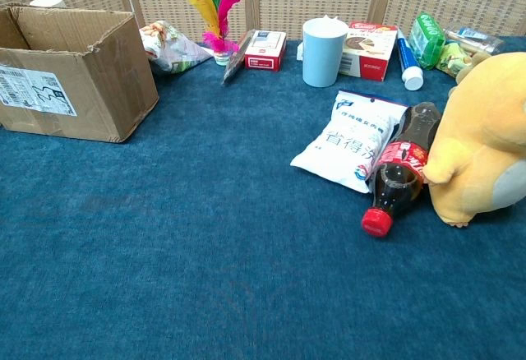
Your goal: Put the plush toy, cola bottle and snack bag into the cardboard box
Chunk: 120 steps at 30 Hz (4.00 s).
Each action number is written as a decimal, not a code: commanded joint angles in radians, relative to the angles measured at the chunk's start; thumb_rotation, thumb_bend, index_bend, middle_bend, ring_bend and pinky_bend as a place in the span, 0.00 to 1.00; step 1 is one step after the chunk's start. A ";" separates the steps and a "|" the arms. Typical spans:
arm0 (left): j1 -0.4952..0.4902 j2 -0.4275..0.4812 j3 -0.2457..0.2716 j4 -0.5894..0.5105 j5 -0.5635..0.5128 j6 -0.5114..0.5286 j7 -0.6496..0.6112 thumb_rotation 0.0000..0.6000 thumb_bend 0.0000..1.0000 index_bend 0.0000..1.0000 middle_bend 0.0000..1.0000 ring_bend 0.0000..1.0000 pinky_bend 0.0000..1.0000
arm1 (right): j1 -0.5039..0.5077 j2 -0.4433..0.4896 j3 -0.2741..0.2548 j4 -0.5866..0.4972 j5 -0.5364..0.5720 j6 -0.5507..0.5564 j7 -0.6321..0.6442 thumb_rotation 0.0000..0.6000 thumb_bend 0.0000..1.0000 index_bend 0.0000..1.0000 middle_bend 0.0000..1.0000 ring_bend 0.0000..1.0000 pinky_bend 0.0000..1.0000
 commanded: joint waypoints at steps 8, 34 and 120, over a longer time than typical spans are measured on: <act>-0.010 -0.008 -0.014 0.008 -0.008 -0.005 0.010 1.00 0.26 0.00 0.00 0.00 0.00 | -0.002 -0.013 0.017 0.010 0.032 0.004 -0.029 1.00 0.00 0.00 0.00 0.00 0.07; -0.497 -0.211 -0.214 0.162 -0.282 -0.591 0.442 1.00 0.24 0.00 0.00 0.00 0.00 | -0.006 0.020 0.037 0.015 0.081 -0.004 0.098 1.00 0.00 0.00 0.00 0.00 0.07; -1.100 -0.737 -0.267 0.138 -1.044 -0.530 1.375 1.00 0.43 0.19 0.02 0.04 0.45 | -0.001 0.077 0.069 0.069 0.145 -0.057 0.379 1.00 0.00 0.00 0.00 0.00 0.07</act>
